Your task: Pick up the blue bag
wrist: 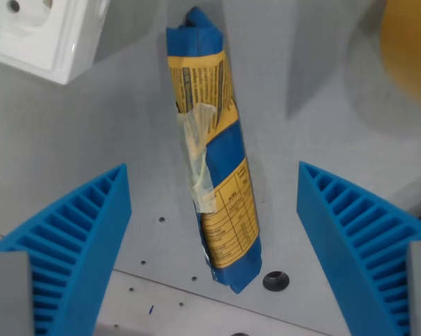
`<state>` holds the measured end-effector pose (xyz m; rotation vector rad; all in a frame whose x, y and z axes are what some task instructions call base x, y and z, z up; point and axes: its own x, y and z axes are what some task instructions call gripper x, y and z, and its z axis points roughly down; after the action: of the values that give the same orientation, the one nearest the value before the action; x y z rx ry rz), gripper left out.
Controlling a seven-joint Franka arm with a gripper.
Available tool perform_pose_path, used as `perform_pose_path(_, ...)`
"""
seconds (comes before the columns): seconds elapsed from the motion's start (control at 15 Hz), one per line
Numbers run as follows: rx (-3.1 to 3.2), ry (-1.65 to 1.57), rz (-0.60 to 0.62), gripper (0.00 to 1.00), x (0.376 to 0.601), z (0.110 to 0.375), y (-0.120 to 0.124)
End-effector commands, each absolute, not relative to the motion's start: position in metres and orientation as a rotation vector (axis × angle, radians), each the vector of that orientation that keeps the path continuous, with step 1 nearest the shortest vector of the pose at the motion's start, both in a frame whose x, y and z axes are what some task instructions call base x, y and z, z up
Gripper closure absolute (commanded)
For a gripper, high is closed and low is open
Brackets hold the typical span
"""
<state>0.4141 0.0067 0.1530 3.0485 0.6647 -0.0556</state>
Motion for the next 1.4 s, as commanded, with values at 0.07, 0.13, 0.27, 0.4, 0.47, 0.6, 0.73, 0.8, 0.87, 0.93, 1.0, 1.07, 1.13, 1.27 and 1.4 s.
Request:
perform_pose_path(0.07, 2.978, 0.712, 0.092, 0.0, 0.405, 0.153, 0.005)
perform_pose_path(0.13, 2.979, 0.706, 0.095, 0.0, 0.404, 0.154, 0.005)
perform_pose_path(0.27, 2.981, 0.698, 0.097, 0.0, 0.403, 0.156, 0.005)
perform_pose_path(0.4, 2.982, 0.696, 0.097, 0.0, 0.407, 0.147, 0.007)
perform_pose_path(0.47, 2.981, 0.695, 0.099, 0.0, 0.41, 0.142, 0.008)
perform_pose_path(0.6, 2.982, 0.694, 0.094, 0.0, 0.414, 0.132, 0.01)
perform_pose_path(0.73, 2.983, 0.687, 0.082, 1.0, 0.412, 0.122, 0.008)
perform_pose_path(0.8, 2.983, 0.687, 0.082, 1.0, 0.412, 0.122, 0.008)
perform_pose_path(0.87, 2.983, 0.687, 0.082, 1.0, 0.412, 0.122, 0.008)
perform_pose_path(0.93, 2.983, 0.687, 0.082, 1.0, 0.412, 0.122, 0.008)
perform_pose_path(1.0, 2.983, 0.687, 0.082, 1.0, 0.412, 0.122, 0.008)
perform_pose_path(1.07, 2.983, 0.687, 0.082, 1.0, 0.412, 0.122, 0.008)
perform_pose_path(1.13, 2.983, 0.687, 0.082, 1.0, 0.412, 0.122, 0.008)
perform_pose_path(1.27, 2.983, 0.687, 0.082, 1.0, 0.412, 0.122, 0.008)
perform_pose_path(1.4, 2.983, 0.687, 0.082, 1.0, 0.412, 0.122, 0.008)
